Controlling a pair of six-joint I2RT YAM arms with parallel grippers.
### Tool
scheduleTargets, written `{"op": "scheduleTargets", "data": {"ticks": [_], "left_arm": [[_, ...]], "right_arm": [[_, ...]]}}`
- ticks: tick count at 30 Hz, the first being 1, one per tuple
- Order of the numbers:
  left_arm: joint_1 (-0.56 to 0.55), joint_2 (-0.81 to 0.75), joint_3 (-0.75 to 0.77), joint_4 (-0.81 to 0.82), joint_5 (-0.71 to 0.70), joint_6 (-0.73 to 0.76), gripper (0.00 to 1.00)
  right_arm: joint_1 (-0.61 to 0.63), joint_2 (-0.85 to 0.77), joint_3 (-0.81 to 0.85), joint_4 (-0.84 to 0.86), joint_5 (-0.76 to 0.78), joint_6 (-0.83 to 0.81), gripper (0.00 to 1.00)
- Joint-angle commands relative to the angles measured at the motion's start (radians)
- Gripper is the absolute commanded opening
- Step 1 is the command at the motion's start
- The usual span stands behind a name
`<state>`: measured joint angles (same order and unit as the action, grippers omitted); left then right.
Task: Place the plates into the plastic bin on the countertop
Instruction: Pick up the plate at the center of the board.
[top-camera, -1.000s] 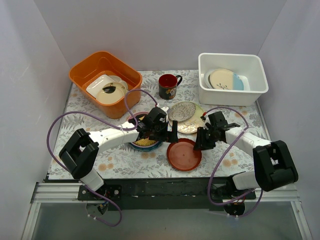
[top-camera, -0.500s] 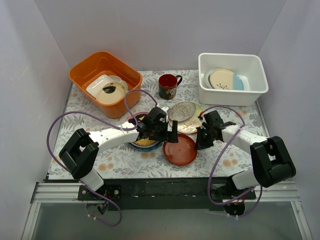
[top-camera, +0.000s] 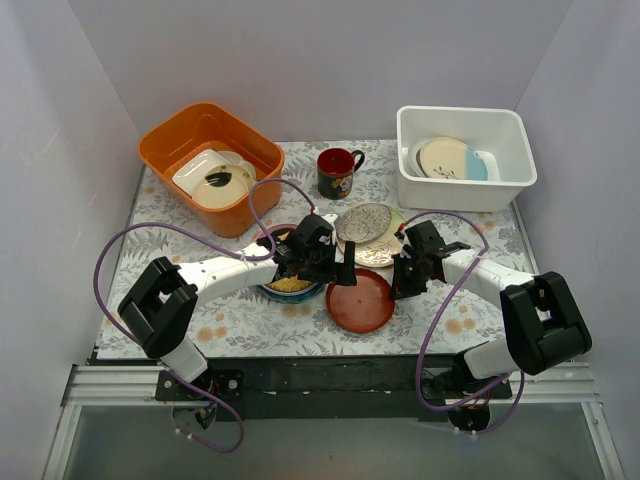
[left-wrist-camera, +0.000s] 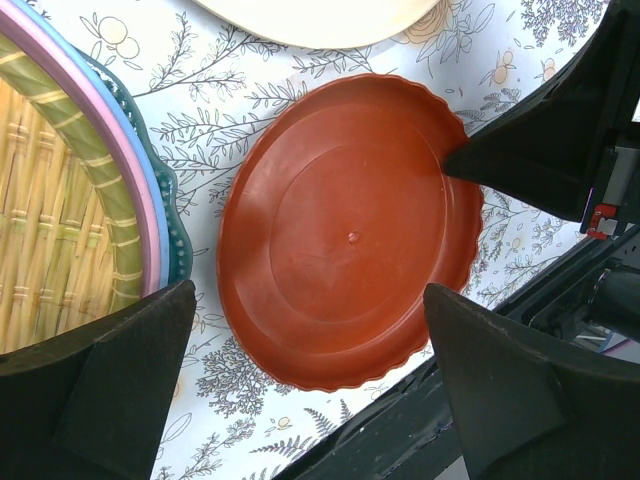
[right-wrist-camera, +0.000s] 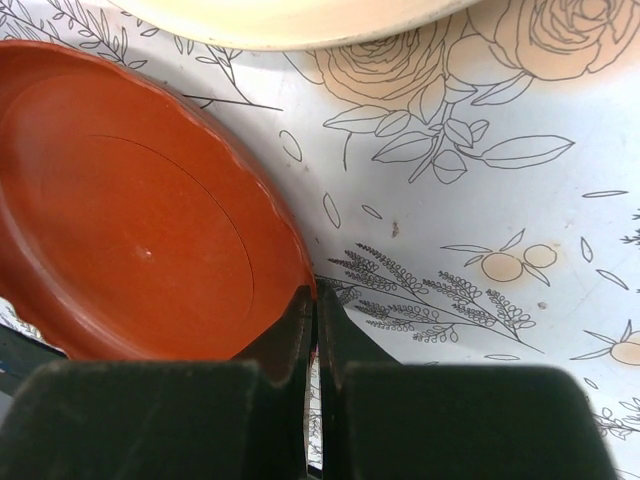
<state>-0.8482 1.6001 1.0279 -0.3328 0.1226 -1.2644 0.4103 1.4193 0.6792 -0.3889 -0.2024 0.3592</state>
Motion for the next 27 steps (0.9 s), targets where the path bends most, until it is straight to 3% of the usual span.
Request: {"op": "scheduleTargets", "data": {"ticks": [1,27], "left_arm": [[0.001,-0.026,0.04,0.001,-0.005,0.008,0.98],[0.003,-0.103,0.084,-0.018,-0.044,0.014,0.98]], "right_arm": [[0.002,0.007,0.01,-0.082,0.09,-0.04,0.01],[0.002,-0.072,0.048,-0.09,0.06,-0.059,0.01]]}}
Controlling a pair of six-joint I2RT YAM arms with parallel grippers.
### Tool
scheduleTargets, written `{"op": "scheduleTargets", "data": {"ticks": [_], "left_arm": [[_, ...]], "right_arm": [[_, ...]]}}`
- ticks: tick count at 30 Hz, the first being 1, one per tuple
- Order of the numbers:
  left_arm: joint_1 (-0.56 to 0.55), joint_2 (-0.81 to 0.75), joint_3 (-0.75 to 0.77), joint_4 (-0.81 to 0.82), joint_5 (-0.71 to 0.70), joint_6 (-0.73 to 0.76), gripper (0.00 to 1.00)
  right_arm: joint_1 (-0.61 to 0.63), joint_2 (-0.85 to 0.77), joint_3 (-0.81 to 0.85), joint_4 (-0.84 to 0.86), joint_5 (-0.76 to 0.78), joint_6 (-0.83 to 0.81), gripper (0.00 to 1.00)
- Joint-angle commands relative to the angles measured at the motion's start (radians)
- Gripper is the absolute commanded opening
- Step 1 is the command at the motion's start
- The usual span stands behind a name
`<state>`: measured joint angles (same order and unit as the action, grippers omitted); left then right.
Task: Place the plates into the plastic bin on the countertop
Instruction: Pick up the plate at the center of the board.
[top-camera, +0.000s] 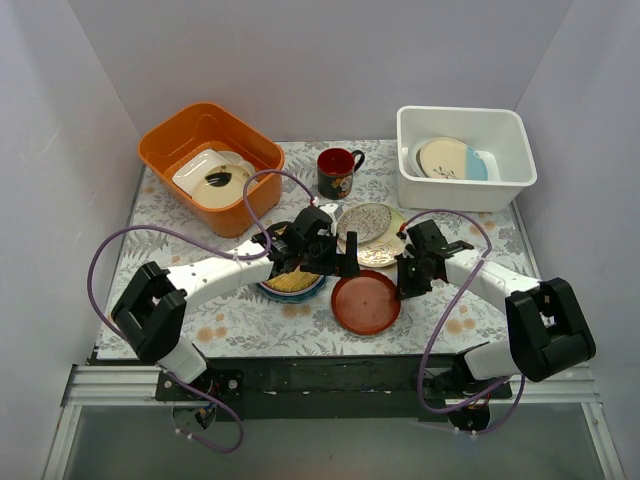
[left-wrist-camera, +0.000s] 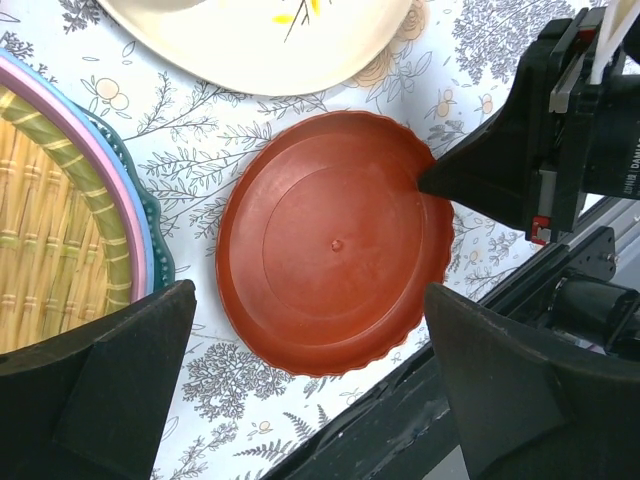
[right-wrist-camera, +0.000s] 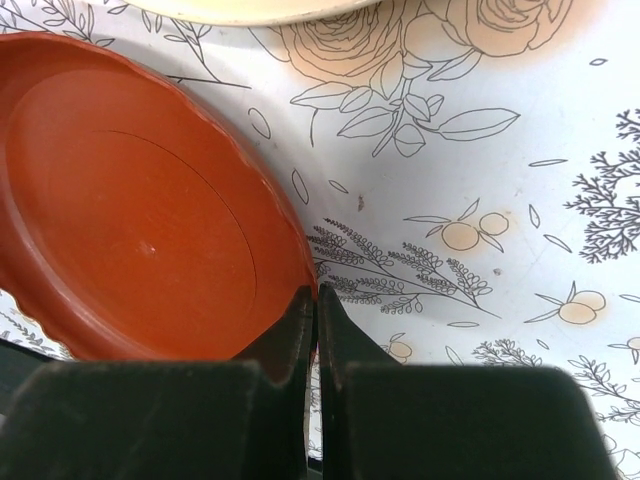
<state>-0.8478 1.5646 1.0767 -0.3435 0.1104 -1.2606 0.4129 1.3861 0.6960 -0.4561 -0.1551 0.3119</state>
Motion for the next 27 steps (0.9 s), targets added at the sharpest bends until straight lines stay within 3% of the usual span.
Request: {"op": "scheduleTargets", "data": {"ticks": [1,27], "left_arm": [[0.003,-0.07,0.034,-0.008,-0.032,0.009,0.98],[0.004,-0.159,-0.049,0.032,-0.098,-0.029,0.98]], "right_arm": [[0.0,-0.044,0.033,-0.023,0.012,-0.01,0.01],[-0.003,-0.121,0.114,-0.049,0.014,0.0,0.01]]}}
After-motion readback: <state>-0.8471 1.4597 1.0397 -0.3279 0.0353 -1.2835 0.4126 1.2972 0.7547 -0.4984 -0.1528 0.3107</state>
